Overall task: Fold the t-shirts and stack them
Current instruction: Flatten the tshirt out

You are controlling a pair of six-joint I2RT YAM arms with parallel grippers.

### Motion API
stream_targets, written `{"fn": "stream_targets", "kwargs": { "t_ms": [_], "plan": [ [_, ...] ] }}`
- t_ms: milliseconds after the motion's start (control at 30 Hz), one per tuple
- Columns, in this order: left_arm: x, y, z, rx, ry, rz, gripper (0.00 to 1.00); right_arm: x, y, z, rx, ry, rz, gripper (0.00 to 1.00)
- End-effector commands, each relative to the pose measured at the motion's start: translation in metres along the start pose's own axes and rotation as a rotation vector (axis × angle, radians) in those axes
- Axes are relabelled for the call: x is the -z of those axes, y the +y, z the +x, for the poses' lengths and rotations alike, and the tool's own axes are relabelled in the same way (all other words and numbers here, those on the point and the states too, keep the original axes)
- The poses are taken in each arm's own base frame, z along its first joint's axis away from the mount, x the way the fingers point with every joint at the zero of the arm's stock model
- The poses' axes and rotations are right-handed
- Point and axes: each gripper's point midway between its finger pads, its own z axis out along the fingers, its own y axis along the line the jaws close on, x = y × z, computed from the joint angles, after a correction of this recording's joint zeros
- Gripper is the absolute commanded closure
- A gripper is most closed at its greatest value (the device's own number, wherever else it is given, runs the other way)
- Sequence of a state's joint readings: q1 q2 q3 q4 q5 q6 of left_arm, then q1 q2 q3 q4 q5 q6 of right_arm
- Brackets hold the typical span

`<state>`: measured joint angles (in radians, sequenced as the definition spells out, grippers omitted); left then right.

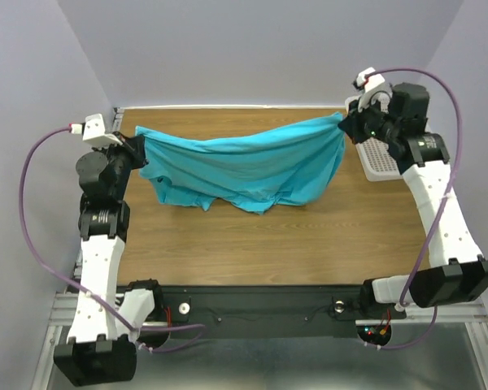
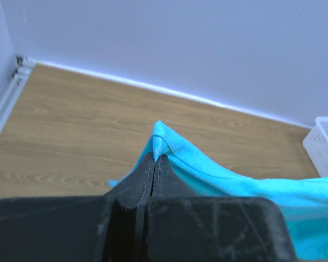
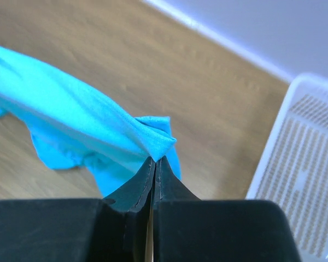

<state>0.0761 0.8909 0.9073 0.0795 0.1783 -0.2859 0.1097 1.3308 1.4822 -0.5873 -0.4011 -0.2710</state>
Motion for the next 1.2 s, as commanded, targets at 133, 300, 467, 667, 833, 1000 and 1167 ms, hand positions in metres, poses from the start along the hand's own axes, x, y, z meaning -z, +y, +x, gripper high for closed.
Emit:
{"fn": "stream_targets", "kwargs": {
  "t_ms": [133,300,467,667,833,1000,1167],
  "plan": [
    [0.052,-0.038,-0.103,-0.055,-0.333,0.088,1.0,0.083,0.016,-0.119,0.166,-0.227,-0.04,0.99],
    [0.089,-0.05,-0.139,-0.038,-0.462,0.095,1.0,0.126,0.024,-0.153,0.216,-0.326,-0.081,0.99],
    [0.117,-0.062,-0.174,-0.015,-0.561,0.106,1.0,0.166,0.039,-0.172,0.271,-0.408,-0.189,1.0],
    [0.136,-0.079,-0.198,0.004,-0.611,0.155,1.0,0.174,0.059,-0.159,0.31,-0.391,-0.29,0.99],
    [0.098,-0.063,-0.153,0.059,-0.483,0.129,1.0,0.139,0.041,-0.127,0.213,-0.311,-0.3,0.99],
    [0.037,-0.043,-0.082,0.141,-0.287,0.117,1.0,0.084,0.007,-0.09,0.05,-0.262,-0.266,0.99],
    [-0.031,-0.009,0.009,0.237,-0.075,0.053,1.0,-0.001,-0.026,-0.017,-0.116,-0.098,-0.258,0.99]
  ]
}}
